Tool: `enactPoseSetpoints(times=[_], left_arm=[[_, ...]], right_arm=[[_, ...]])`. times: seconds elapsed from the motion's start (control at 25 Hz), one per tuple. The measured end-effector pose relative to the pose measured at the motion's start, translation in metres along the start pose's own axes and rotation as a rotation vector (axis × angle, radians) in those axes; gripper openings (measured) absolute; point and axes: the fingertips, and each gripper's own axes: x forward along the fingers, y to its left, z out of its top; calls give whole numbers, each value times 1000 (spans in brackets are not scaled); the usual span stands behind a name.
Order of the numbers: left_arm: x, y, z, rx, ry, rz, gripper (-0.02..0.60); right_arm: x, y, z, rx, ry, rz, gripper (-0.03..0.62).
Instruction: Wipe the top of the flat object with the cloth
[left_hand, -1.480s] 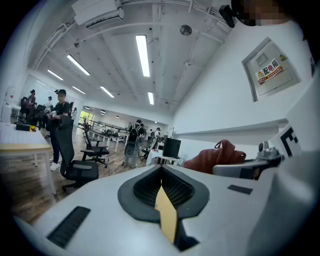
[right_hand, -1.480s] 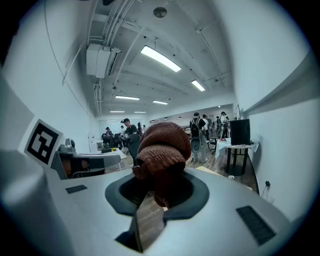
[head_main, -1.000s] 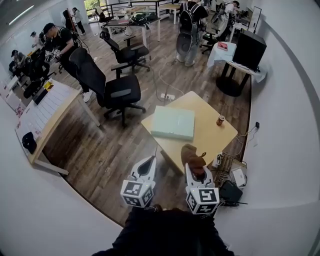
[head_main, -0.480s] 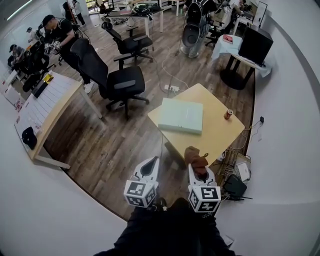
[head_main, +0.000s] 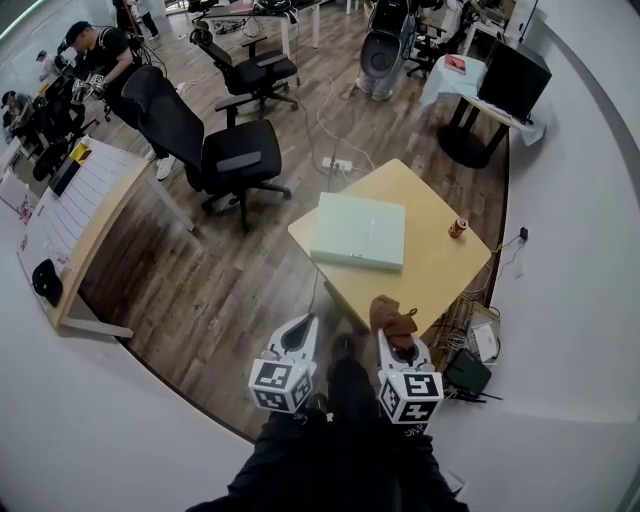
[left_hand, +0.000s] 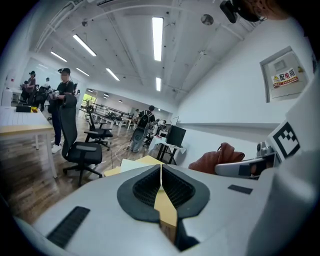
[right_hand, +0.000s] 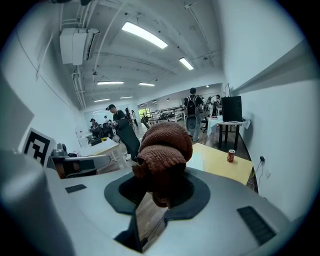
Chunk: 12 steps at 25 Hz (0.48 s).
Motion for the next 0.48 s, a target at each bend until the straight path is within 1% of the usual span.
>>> enactPoseSetpoints(times=[0.12,0.28,0.4,0.48], left_arm=[[38,11,10,10,17,4,35],[100,28,35,42,33,10,35],[142,41,52,51,47,17,35],[168,53,57,50,62,27,35]], right_arm=[[35,-19,14,18,-8,13,115],[84,-50,45,26,-28,26,115],[116,-71,65,30,-20,26,115],[135,-85,73,33,-11,23,115]])
